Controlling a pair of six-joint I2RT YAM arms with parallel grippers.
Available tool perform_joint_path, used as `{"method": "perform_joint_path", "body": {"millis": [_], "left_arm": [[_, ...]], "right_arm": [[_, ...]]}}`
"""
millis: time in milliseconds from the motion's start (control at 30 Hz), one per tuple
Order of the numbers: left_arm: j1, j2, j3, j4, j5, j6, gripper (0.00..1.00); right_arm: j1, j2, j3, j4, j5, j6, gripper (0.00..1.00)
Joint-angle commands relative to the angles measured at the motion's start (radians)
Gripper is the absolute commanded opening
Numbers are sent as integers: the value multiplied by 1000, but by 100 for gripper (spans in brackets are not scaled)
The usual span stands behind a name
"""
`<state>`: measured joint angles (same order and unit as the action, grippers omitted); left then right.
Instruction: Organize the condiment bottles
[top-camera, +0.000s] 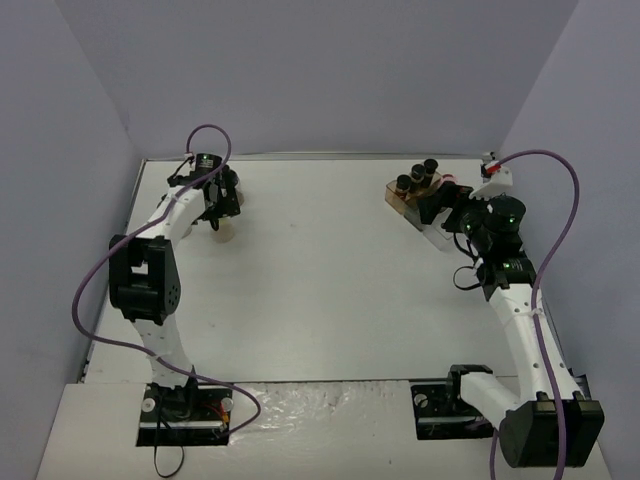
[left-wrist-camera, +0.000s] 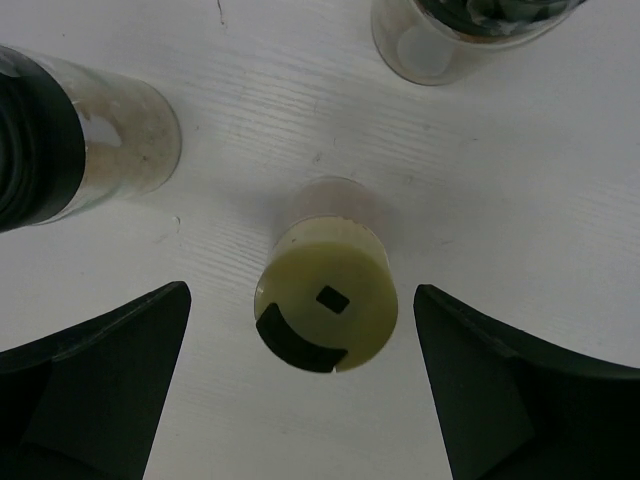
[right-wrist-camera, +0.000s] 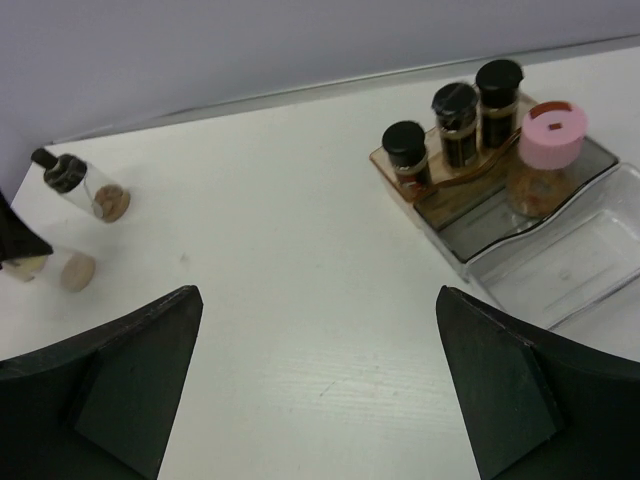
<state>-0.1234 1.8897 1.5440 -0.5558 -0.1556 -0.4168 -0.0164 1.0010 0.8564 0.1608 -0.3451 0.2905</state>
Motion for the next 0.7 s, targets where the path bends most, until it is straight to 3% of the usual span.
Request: {"method": "perform_joint_path", "body": {"millis": [0, 167, 333, 667], "left_arm": [[18, 7, 69, 21, 18, 42, 82], [11, 49, 95, 2, 69, 22, 49], [-52, -2, 19, 39, 107, 18, 28], [-452, 3, 7, 70, 143, 25, 25]], "right_arm": [[10, -52, -8, 79, -88, 16, 100], [10, -64, -14, 83, -98, 19, 100], [48, -50, -16, 85, -94, 16, 100], [124, -39, -66, 73, -56, 8, 100]]}}
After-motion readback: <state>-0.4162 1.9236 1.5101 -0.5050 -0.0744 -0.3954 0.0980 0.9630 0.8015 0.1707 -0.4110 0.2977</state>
